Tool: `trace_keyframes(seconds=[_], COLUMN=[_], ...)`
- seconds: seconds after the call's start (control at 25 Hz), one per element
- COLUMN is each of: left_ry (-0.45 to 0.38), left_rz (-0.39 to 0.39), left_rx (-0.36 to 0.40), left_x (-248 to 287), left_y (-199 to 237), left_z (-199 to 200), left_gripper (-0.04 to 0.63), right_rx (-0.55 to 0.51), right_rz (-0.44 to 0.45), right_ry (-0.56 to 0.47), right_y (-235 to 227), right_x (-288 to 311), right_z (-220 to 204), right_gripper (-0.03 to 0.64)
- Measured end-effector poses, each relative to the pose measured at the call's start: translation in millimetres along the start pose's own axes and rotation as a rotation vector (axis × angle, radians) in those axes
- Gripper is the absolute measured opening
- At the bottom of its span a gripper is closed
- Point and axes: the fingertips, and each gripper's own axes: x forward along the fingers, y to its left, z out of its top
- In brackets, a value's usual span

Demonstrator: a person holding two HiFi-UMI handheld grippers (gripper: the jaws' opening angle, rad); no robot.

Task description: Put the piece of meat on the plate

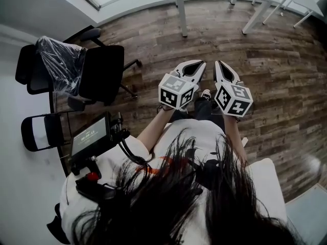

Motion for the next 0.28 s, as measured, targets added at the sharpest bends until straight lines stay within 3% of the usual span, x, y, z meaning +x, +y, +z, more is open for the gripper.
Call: trace_keyframes(seconds=[0.28], left_ry=[0.007], left_rz=[0.010], left_rx=[-0.001], left_x=[11.6], left_y=[10.7], left_z=[5.2], left_gripper=[0.006], right_rx=[0.002], right_rz=[0.002], right_ry=[0.002], right_y=[-7.0], right_x=[14.3], right_z=[6.2], right_gripper=[0.007])
